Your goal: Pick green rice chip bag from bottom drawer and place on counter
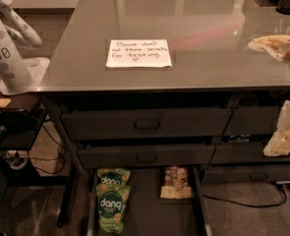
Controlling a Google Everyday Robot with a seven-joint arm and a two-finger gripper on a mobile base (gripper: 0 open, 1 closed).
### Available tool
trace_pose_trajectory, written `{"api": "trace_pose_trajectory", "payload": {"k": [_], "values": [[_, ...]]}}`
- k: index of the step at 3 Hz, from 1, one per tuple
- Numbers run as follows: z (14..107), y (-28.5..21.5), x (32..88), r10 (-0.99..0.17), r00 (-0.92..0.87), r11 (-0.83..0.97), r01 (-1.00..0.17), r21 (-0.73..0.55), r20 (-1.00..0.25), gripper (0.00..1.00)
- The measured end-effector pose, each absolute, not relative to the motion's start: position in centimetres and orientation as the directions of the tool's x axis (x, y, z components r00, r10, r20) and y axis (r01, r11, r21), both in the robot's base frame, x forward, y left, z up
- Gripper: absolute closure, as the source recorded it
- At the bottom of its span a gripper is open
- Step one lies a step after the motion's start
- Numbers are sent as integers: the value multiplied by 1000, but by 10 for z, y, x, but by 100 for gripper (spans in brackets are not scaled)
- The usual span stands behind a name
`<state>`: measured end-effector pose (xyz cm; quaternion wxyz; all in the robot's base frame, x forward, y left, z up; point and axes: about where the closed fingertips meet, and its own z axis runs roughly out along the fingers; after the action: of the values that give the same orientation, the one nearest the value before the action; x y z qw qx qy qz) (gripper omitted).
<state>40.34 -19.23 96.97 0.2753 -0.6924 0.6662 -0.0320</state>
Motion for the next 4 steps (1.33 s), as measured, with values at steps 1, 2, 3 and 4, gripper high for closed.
{"api": "trace_pose_trajectory", "payload": {"k": [1, 2, 3, 4], "values": [[970, -192, 403, -940, 110, 39, -905, -424, -323, 0], [967, -190, 402, -935, 116, 40, -905, -423, -336, 0], [942, -177, 396, -905, 137, 50, -906, -421, -404, 0], [899, -153, 389, -854, 135, 93, -911, -402, -502, 0]]}}
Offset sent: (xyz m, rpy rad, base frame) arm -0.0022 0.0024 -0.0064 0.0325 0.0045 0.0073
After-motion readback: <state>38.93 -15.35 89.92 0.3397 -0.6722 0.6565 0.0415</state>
